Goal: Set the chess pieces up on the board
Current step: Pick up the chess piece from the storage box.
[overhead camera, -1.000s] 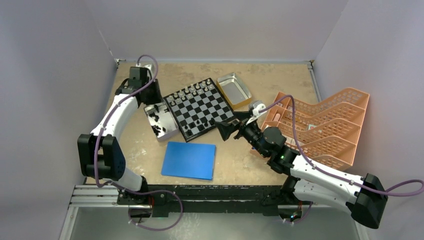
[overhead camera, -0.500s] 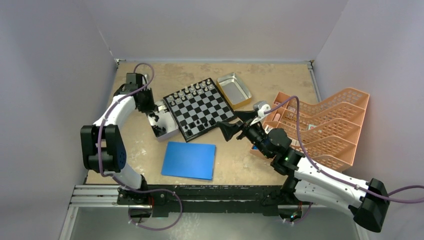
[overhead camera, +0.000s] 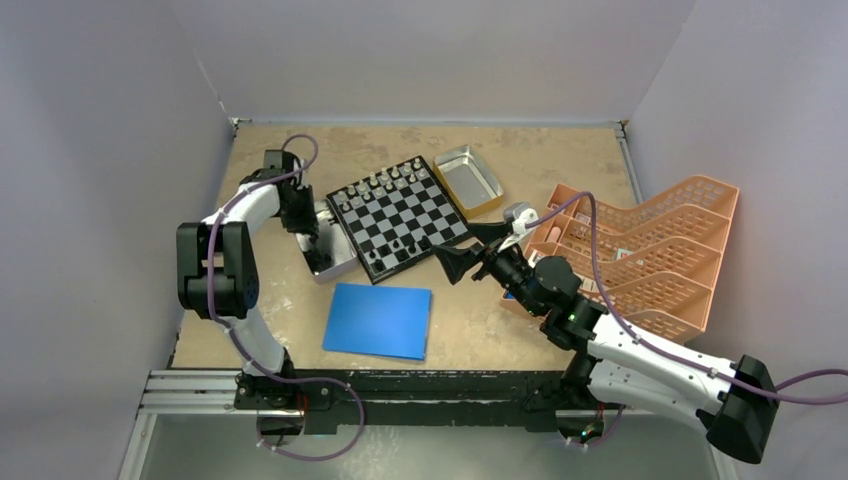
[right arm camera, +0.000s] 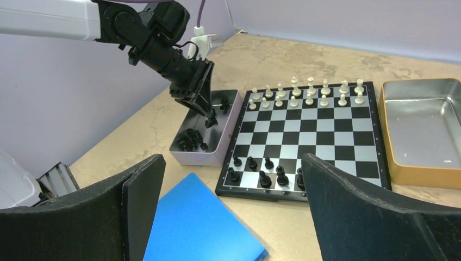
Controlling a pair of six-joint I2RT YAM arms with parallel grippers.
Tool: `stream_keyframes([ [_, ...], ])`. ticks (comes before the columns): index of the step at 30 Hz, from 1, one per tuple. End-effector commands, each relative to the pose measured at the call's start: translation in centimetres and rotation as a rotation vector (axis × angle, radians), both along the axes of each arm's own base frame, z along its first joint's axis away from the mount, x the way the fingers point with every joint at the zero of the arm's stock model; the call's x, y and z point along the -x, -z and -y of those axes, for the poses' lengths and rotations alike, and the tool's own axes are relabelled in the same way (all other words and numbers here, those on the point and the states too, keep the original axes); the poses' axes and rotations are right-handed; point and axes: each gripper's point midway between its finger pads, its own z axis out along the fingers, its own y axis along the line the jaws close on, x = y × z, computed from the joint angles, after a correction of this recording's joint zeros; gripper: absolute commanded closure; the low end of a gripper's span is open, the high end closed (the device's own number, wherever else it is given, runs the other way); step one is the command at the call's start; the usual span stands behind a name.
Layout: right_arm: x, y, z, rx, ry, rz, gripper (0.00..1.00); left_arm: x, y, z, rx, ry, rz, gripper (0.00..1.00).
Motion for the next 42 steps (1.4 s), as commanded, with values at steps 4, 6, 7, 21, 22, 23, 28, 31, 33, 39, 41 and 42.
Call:
stream_keyframes([
  [4, 0.3, -1.8, 0.0, -0.045, -0.011, 0.055, 0.03, -2.5, -1.3, 0.0, -0.012, 0.029, 0.06, 0.74],
  [6, 0.2, -1.8, 0.1, -0.049, -0.004, 0.057, 0.02, -2.8, -1.2, -0.1, -0.022, 0.02, 0.055, 0.74],
  [7, 0.2, -1.9, 0.2, -0.052, -0.001, 0.062, 0.02, -2.8, -0.9, -0.2, -0.028, 0.01, 0.048, 0.74],
  [21, 0.2, -1.9, 0.2, -0.046, 0.002, 0.062, 0.01, -2.1, 0.6, -0.4, -0.057, -0.005, -0.009, 0.74],
  [22, 0.1, -1.9, 0.3, -0.047, 0.006, 0.062, 0.01, -2.0, 0.8, -0.5, -0.067, -0.009, -0.017, 0.74],
  [23, 0.1, -1.9, 0.4, -0.05, 0.01, 0.064, 0.01, -1.9, 1.0, -0.6, -0.071, -0.01, -0.026, 0.74],
  [28, 0.2, -2.3, 0.6, -0.057, 0.015, 0.069, 0.01, -1.7, 1.6, 0.8, -0.07, 0.031, -0.053, 0.74],
  [31, 0.3, -2.2, 0.7, -0.056, 0.013, 0.07, 0.01, -1.6, 1.9, 1.1, -0.083, 0.047, -0.064, 0.74],
  [33, 0.3, -2.3, 0.7, -0.056, 0.014, 0.067, 0.01, -1.5, 1.9, 1.1, -0.091, 0.047, -0.068, 0.74],
  [39, 0.3, -2.2, 0.9, -0.064, 0.019, 0.067, 0.01, -1.4, 1.6, 1.2, -0.086, 0.047, -0.073, 0.84],
  [41, 0.1, -2.2, 1.0, -0.077, 0.034, 0.064, 0.01, -1.2, 1.3, 1.3, -0.079, 0.043, -0.073, 0.87],
  [42, 0.0, -2.3, 1.1, -0.081, 0.039, 0.062, 0.01, -1.1, 1.1, 1.4, -0.077, 0.042, -0.072, 0.89],
])
